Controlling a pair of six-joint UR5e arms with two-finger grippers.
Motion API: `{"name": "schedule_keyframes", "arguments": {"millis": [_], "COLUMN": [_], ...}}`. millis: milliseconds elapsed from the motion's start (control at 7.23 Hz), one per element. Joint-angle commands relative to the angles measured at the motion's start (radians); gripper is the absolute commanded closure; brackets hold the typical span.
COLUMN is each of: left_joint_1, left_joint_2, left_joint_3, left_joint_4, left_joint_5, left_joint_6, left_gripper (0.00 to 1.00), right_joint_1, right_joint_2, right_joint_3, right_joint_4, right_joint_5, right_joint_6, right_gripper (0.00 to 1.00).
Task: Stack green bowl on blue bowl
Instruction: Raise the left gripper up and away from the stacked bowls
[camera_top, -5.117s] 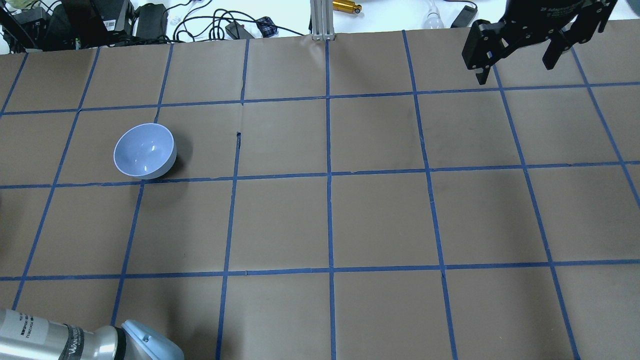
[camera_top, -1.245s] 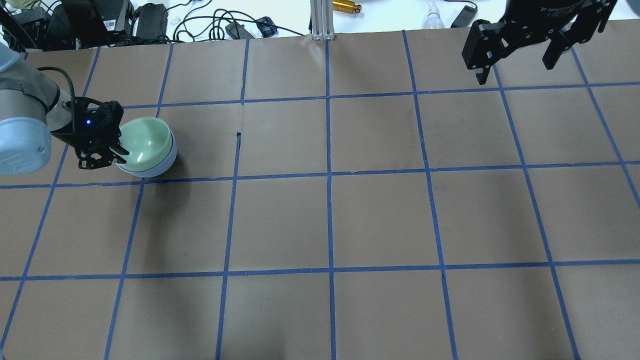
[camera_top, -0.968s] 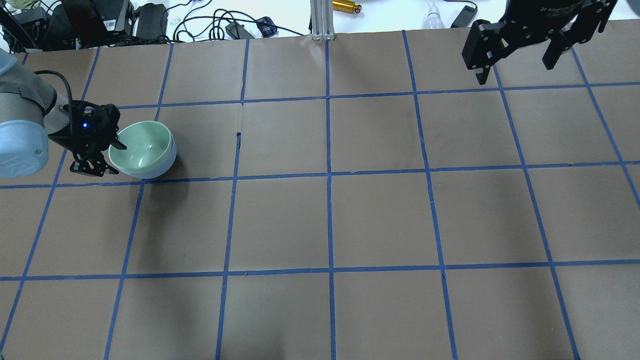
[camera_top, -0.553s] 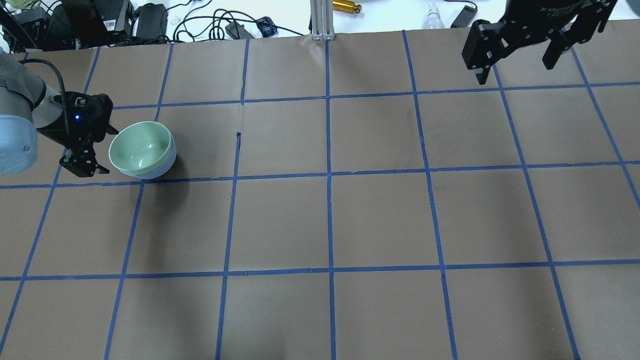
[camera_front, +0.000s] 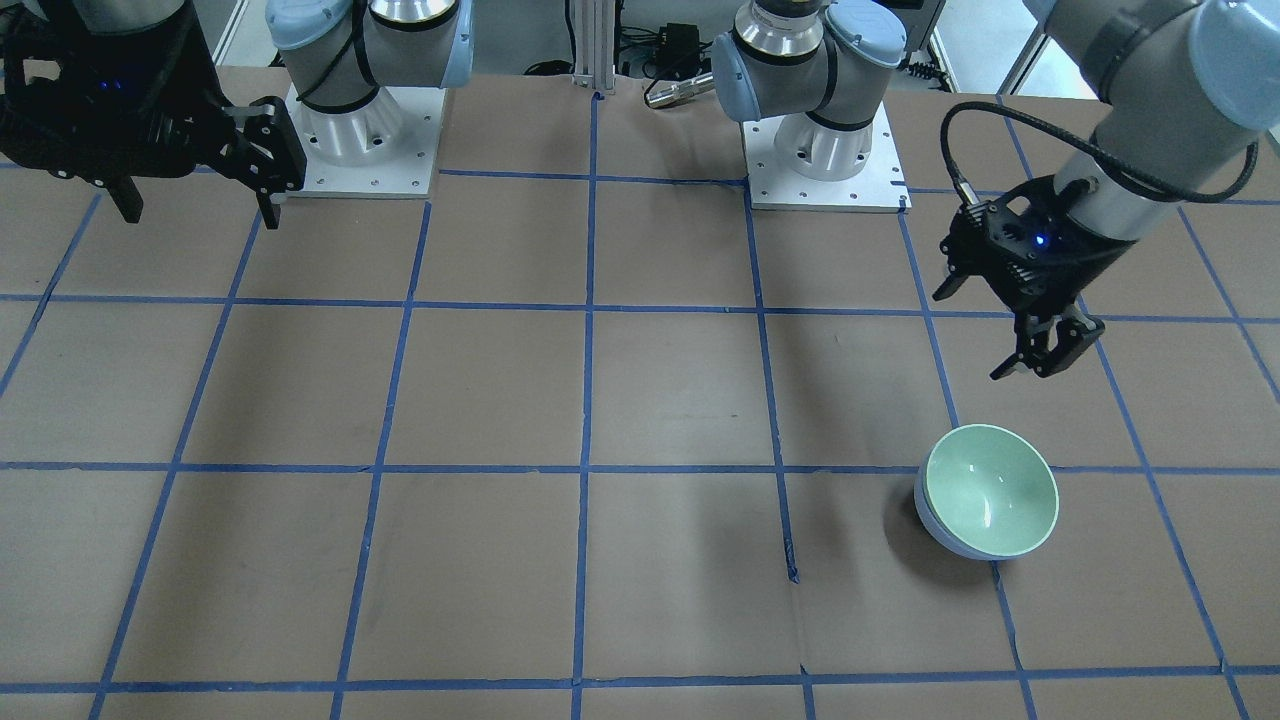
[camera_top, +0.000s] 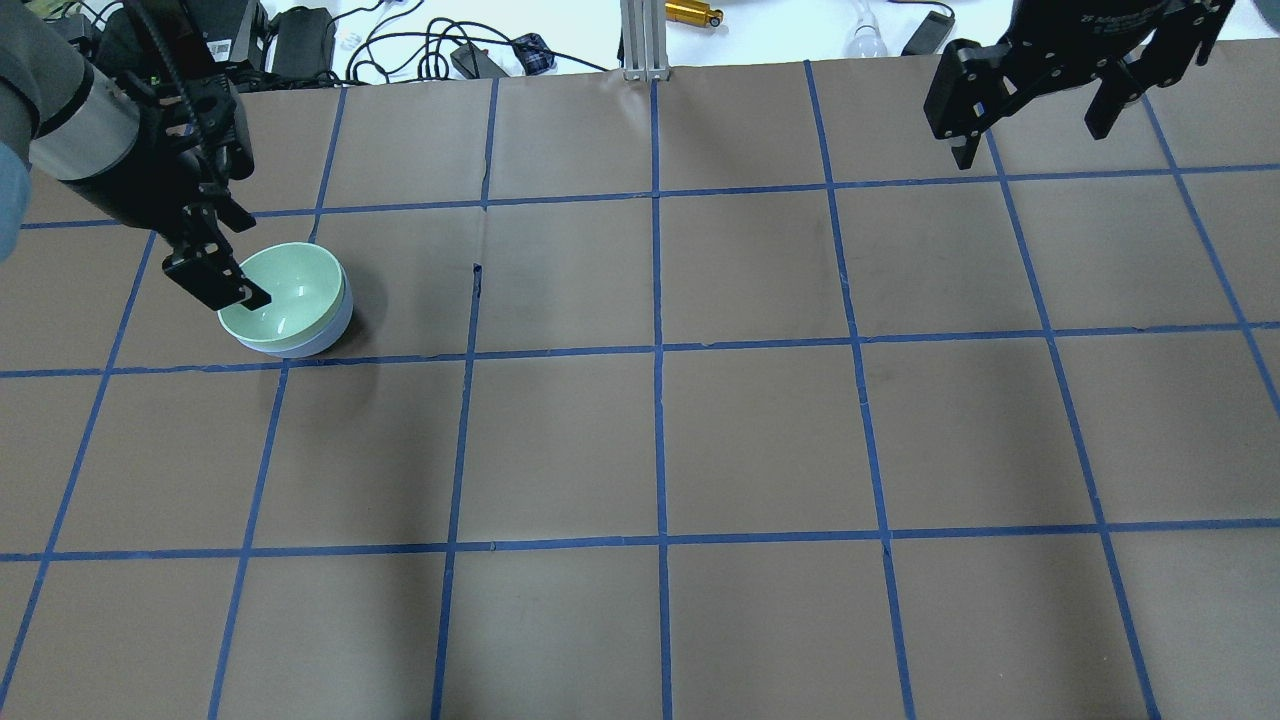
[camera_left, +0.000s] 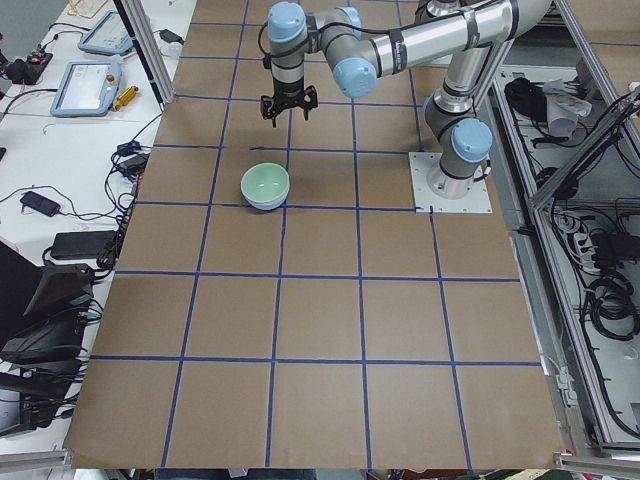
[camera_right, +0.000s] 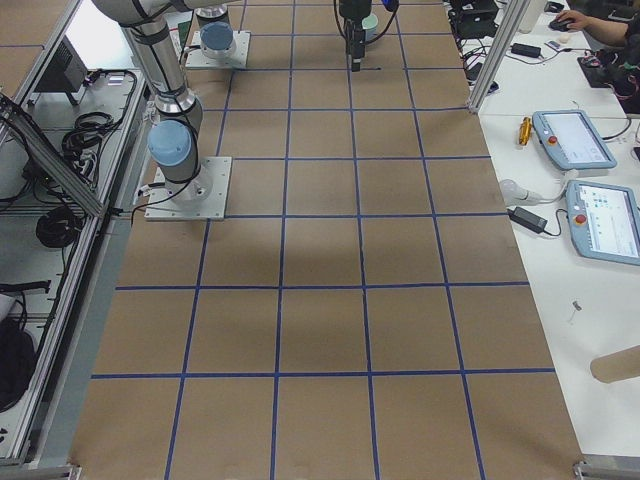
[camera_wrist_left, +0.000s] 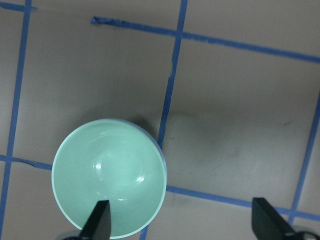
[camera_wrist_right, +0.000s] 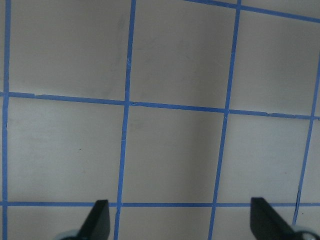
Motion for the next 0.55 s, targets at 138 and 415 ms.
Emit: {"name": "schedule_keyframes", "arguments": {"millis": [138,415], "left_joint_1": [-0.138,-0.216], "left_joint_2": [0.04,0.051], "left_joint_3": [0.045,0.045], "left_joint_4": [-0.077,-0.065], "left_joint_5": [0.001,0.064], "left_joint_6": [-0.486,-0.684], "left_gripper": [0.0,0.0], "right_joint_1": [0.0,0.0], "right_joint_2": [0.0,0.0], "right_joint_3": [0.0,0.0], "right_joint_4": [0.0,0.0], "right_joint_5": [0.0,0.0], "right_joint_6": [0.0,0.0], "right_gripper": [0.0,0.0]}}
